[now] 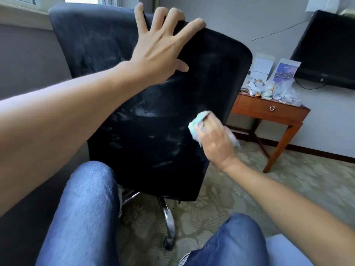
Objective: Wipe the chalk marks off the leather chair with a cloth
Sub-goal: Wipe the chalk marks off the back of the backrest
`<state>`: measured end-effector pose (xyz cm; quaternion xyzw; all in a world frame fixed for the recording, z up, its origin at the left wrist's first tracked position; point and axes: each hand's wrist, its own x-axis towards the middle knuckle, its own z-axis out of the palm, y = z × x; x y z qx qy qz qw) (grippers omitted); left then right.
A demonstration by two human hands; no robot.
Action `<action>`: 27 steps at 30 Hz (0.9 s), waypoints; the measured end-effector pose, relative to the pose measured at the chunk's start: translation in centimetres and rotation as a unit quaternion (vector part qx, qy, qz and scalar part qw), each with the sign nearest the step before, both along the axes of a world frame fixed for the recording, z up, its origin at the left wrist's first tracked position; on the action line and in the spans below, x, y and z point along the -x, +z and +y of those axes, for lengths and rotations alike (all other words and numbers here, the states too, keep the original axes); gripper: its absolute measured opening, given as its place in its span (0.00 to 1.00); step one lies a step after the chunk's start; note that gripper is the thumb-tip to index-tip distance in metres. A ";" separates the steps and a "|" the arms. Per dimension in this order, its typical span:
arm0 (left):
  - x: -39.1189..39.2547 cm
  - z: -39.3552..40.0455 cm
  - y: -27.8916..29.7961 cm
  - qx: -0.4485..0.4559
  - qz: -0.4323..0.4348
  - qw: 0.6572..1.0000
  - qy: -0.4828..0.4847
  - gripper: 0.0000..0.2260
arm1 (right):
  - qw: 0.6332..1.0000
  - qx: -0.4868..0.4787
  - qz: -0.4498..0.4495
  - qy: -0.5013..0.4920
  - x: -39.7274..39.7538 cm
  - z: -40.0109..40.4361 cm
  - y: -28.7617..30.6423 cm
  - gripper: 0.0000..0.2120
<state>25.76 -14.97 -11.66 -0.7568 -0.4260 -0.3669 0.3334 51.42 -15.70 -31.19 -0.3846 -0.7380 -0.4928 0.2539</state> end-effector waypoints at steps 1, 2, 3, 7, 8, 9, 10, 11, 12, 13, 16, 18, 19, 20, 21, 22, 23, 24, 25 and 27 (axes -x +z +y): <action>-0.1 -0.1 0.0 0.000 -0.001 1.000 -0.005 0.40 | 0.998 0.061 -0.022 -0.002 0.1 -0.8 -3.9 0.14; -0.1 -0.2 -0.1 0.002 -0.001 1.000 -0.010 0.40 | 0.991 0.122 -0.057 0.008 -0.1 -1.6 -6.7 0.15; -0.3 -0.2 -0.2 0.002 0.000 1.000 -0.011 0.40 | 0.980 0.166 -0.105 0.019 -0.6 -2.2 -8.0 0.16; -0.2 -0.1 -0.3 -0.001 0.000 1.000 -0.019 0.40 | 0.966 0.070 -0.225 0.107 -2.6 -1.7 -1.4 0.10; -0.1 0.2 -0.4 -0.004 -0.002 1.000 -0.016 0.40 | 0.972 0.023 -0.207 0.111 -3.2 -1.7 2.2 0.10; 0.0 0.4 -0.5 -0.009 0.001 1.000 -0.011 0.40 | 0.977 -0.035 -0.174 0.116 -3.9 -1.5 6.2 0.11; 0.1 0.5 -0.5 -0.013 0.002 1.000 -0.006 0.40 | 0.982 -0.071 -0.133 0.113 -4.3 -1.4 10.1 0.11; 0.2 0.6 -0.4 -0.015 0.001 1.000 -0.006 0.39 | 0.985 -0.101 -0.084 0.109 -4.2 -1.2 13.2 0.12; 0.3 0.7 -0.3 -0.013 0.001 1.000 -0.008 0.39 | 0.985 -0.129 -0.033 0.108 -3.5 -1.1 14.7 0.13; 0.4 0.8 -0.2 -0.008 0.004 1.000 -0.009 0.40 | 0.982 -0.152 0.019 0.110 -2.3 -0.5 14.7 0.13; 1.1 0.9 -0.4 -0.012 0.015 1.000 -0.005 0.40 | 0.988 -0.068 0.090 0.102 4.7 0.6 8.1 0.15; 1.5 0.8 -0.4 -0.028 0.027 0.999 -0.018 0.38 | 0.991 0.112 0.000 0.073 8.6 0.0 0.8 0.22; 1.9 0.8 -0.3 -0.033 0.037 0.998 -0.026 0.37 | 0.980 0.183 -0.041 0.072 9.2 0.1 -2.9 0.26; 2.8 0.9 -0.1 -0.037 0.048 0.998 -0.028 0.36 | 0.967 0.233 -0.073 0.071 9.2 0.1 -5.6 0.28; 3.9 1.0 0.1 -0.041 0.056 0.997 -0.027 0.35 | 0.956 0.265 -0.105 0.070 8.5 0.2 -7.3 0.28; 5.3 1.3 0.1 -0.042 0.054 0.997 -0.025 0.34 | 0.950 0.257 -0.159 0.084 7.8 0.3 -7.5 0.25; 6.8 1.7 0.0 -0.038 0.041 0.998 -0.022 0.34 | 0.943 0.226 -0.216 0.112 7.6 0.4 -6.3 0.21; 8.3 2.0 -0.2 -0.026 0.021 0.999 -0.015 0.34 | 0.941 0.177 -0.253 0.135 7.8 0.2 -3.8 0.16; 9.7 2.4 -0.5 -0.012 0.000 1.000 -0.002 0.35 | 0.951 0.128 -0.238 0.153 8.2 0.6 -0.7 0.13; 11.8 2.9 -0.9 0.015 -0.020 0.999 0.026 0.36 | 0.972 -0.033 -0.120 0.197 9.8 1.8 6.8 0.12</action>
